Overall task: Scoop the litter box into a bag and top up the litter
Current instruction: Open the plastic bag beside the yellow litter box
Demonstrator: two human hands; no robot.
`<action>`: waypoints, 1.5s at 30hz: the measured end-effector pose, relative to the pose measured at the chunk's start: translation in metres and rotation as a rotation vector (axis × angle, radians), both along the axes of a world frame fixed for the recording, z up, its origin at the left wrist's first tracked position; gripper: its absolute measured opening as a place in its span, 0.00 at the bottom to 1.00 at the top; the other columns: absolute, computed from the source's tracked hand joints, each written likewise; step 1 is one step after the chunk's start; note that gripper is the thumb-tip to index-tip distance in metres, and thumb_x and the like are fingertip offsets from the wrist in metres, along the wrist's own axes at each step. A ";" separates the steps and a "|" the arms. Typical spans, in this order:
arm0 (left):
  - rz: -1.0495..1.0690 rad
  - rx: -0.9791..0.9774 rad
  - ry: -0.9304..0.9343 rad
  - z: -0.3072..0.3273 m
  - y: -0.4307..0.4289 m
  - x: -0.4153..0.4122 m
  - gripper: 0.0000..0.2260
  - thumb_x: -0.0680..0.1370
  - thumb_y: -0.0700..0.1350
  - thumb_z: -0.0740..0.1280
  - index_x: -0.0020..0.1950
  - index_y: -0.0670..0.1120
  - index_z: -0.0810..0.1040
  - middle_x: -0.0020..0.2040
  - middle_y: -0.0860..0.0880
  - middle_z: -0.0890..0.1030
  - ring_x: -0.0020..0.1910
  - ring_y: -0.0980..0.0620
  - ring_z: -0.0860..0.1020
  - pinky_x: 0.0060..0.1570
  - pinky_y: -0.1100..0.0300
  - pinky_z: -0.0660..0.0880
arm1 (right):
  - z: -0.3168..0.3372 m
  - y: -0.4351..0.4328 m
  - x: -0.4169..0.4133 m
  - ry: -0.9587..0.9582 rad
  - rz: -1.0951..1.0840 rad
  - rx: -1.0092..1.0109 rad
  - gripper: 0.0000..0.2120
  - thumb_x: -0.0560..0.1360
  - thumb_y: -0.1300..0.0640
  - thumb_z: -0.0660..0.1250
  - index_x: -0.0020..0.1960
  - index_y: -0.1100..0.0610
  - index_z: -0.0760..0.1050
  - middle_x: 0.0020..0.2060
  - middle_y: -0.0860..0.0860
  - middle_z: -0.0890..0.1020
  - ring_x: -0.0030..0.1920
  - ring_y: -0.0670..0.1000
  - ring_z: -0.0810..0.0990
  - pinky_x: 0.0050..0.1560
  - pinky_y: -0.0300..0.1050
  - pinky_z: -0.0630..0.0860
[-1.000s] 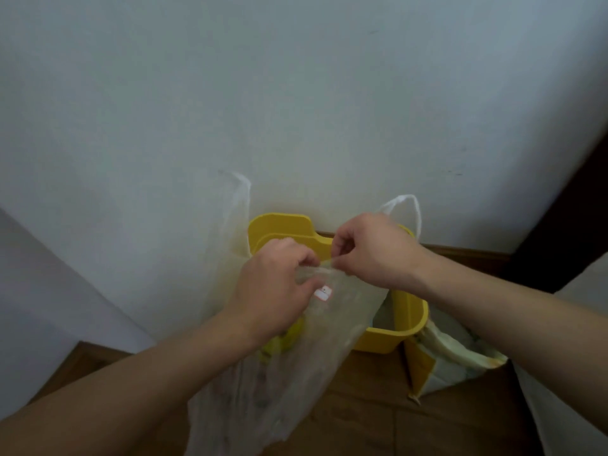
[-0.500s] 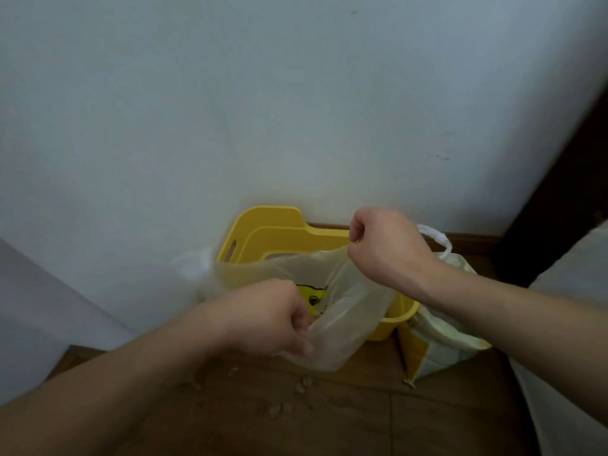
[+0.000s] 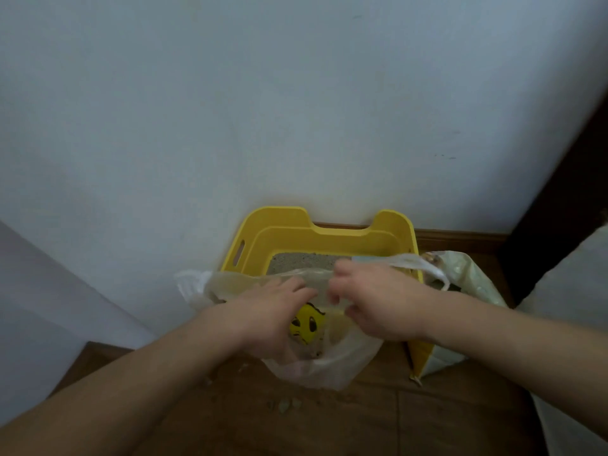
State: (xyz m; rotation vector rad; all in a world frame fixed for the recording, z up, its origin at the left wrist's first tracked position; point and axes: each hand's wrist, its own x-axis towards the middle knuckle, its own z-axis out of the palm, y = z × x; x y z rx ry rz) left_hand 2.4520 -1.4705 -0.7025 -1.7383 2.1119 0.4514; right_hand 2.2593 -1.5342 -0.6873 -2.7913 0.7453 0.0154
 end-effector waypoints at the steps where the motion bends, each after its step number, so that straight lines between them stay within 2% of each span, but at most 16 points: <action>1: -0.006 0.012 -0.002 -0.001 0.000 0.000 0.52 0.64 0.62 0.78 0.79 0.56 0.50 0.79 0.55 0.53 0.78 0.48 0.54 0.75 0.45 0.58 | -0.003 0.004 0.003 0.057 0.079 0.018 0.17 0.74 0.62 0.64 0.62 0.51 0.74 0.62 0.50 0.72 0.58 0.54 0.76 0.57 0.49 0.74; 4: 0.008 0.040 -0.005 -0.001 0.000 -0.001 0.56 0.62 0.66 0.77 0.80 0.56 0.47 0.81 0.56 0.47 0.80 0.50 0.48 0.77 0.42 0.50 | -0.021 0.010 0.014 0.157 0.196 0.005 0.22 0.73 0.59 0.68 0.67 0.56 0.74 0.71 0.51 0.68 0.66 0.55 0.72 0.65 0.49 0.71; 8: 0.022 0.015 -0.024 -0.007 -0.005 0.006 0.58 0.62 0.70 0.74 0.81 0.54 0.44 0.81 0.57 0.43 0.80 0.53 0.42 0.77 0.38 0.43 | -0.040 0.006 0.015 0.281 0.200 -0.056 0.30 0.71 0.49 0.71 0.70 0.58 0.71 0.70 0.55 0.70 0.71 0.56 0.67 0.74 0.52 0.62; 11: 0.055 0.028 -0.003 -0.011 -0.005 0.012 0.56 0.64 0.70 0.72 0.81 0.54 0.43 0.81 0.57 0.42 0.80 0.52 0.39 0.76 0.36 0.41 | -0.044 0.006 0.010 0.179 0.193 -0.054 0.27 0.71 0.55 0.70 0.69 0.58 0.72 0.68 0.54 0.71 0.69 0.55 0.68 0.72 0.48 0.65; 13: 0.062 0.032 0.000 -0.014 -0.004 0.014 0.56 0.64 0.70 0.72 0.81 0.54 0.43 0.81 0.57 0.41 0.79 0.52 0.38 0.75 0.34 0.40 | -0.045 0.012 0.012 0.121 0.202 0.048 0.26 0.72 0.60 0.68 0.70 0.57 0.71 0.69 0.52 0.71 0.68 0.53 0.70 0.68 0.46 0.68; 16: 0.050 0.035 -0.017 -0.022 -0.003 0.014 0.58 0.62 0.72 0.72 0.81 0.54 0.42 0.81 0.57 0.41 0.79 0.51 0.37 0.75 0.34 0.38 | -0.058 0.023 0.016 0.156 0.306 0.144 0.30 0.71 0.60 0.69 0.72 0.54 0.69 0.71 0.50 0.71 0.70 0.53 0.69 0.70 0.51 0.68; 18: 0.039 0.046 -0.025 -0.026 -0.002 0.016 0.58 0.62 0.72 0.72 0.81 0.55 0.42 0.81 0.57 0.40 0.79 0.51 0.36 0.74 0.33 0.37 | -0.068 0.028 0.014 0.272 0.379 0.092 0.34 0.72 0.54 0.68 0.77 0.51 0.63 0.76 0.49 0.65 0.77 0.54 0.58 0.77 0.56 0.54; 20: 0.025 0.050 -0.044 -0.030 0.000 0.019 0.58 0.62 0.72 0.72 0.81 0.56 0.43 0.81 0.57 0.40 0.79 0.50 0.35 0.73 0.32 0.36 | -0.073 0.028 0.009 0.431 0.371 0.067 0.38 0.75 0.48 0.66 0.80 0.50 0.53 0.79 0.50 0.57 0.80 0.54 0.44 0.77 0.60 0.38; 24: 0.036 0.061 -0.055 -0.040 0.006 0.030 0.58 0.61 0.73 0.72 0.80 0.58 0.42 0.81 0.58 0.39 0.79 0.48 0.37 0.73 0.31 0.37 | -0.082 0.020 -0.002 0.615 0.305 0.054 0.40 0.77 0.46 0.65 0.81 0.47 0.45 0.81 0.52 0.45 0.78 0.58 0.34 0.74 0.63 0.29; 26: 0.060 0.057 -0.036 -0.047 0.010 0.037 0.58 0.61 0.73 0.72 0.80 0.59 0.42 0.81 0.57 0.41 0.80 0.47 0.40 0.74 0.35 0.40 | -0.091 0.014 -0.012 0.644 0.284 0.032 0.38 0.79 0.47 0.62 0.81 0.45 0.43 0.81 0.52 0.43 0.78 0.60 0.33 0.73 0.63 0.29; 29: 0.140 0.033 0.142 -0.062 0.020 0.046 0.56 0.63 0.65 0.78 0.81 0.55 0.48 0.81 0.54 0.53 0.79 0.48 0.55 0.75 0.56 0.54 | -0.102 0.005 -0.029 0.658 0.243 -0.017 0.36 0.80 0.45 0.59 0.81 0.45 0.43 0.80 0.53 0.43 0.77 0.60 0.32 0.73 0.63 0.30; 32: 0.133 0.002 0.241 -0.070 0.031 0.046 0.55 0.64 0.62 0.79 0.81 0.53 0.50 0.80 0.54 0.56 0.77 0.53 0.58 0.69 0.68 0.52 | -0.104 -0.003 -0.037 0.640 0.216 -0.048 0.37 0.79 0.44 0.61 0.80 0.45 0.44 0.80 0.53 0.43 0.77 0.60 0.32 0.74 0.62 0.31; 34: 0.098 0.002 0.219 -0.072 0.035 0.042 0.53 0.66 0.63 0.77 0.81 0.54 0.48 0.81 0.56 0.52 0.78 0.54 0.55 0.69 0.67 0.49 | -0.101 -0.005 -0.037 0.610 0.222 -0.067 0.38 0.78 0.45 0.62 0.80 0.45 0.45 0.80 0.54 0.44 0.78 0.59 0.34 0.75 0.63 0.33; 38: 0.077 0.012 0.196 -0.067 0.031 0.034 0.49 0.69 0.65 0.74 0.80 0.59 0.47 0.81 0.59 0.49 0.79 0.55 0.52 0.77 0.51 0.55 | -0.083 -0.004 -0.031 0.520 0.224 -0.060 0.38 0.76 0.45 0.64 0.80 0.46 0.48 0.80 0.54 0.47 0.79 0.58 0.40 0.77 0.62 0.40; 43: -0.061 -0.055 0.228 -0.036 0.018 0.013 0.43 0.71 0.62 0.73 0.79 0.60 0.53 0.80 0.60 0.51 0.78 0.58 0.54 0.75 0.62 0.53 | -0.063 0.002 -0.021 0.388 0.208 -0.026 0.40 0.72 0.41 0.68 0.79 0.49 0.56 0.79 0.52 0.57 0.79 0.56 0.48 0.79 0.54 0.45; 45: -0.122 -0.134 0.202 -0.025 0.012 0.010 0.38 0.72 0.61 0.73 0.77 0.59 0.59 0.80 0.60 0.53 0.78 0.58 0.54 0.73 0.64 0.51 | -0.058 0.005 -0.014 0.311 0.148 0.038 0.36 0.73 0.43 0.68 0.77 0.51 0.61 0.76 0.51 0.63 0.77 0.54 0.56 0.78 0.50 0.54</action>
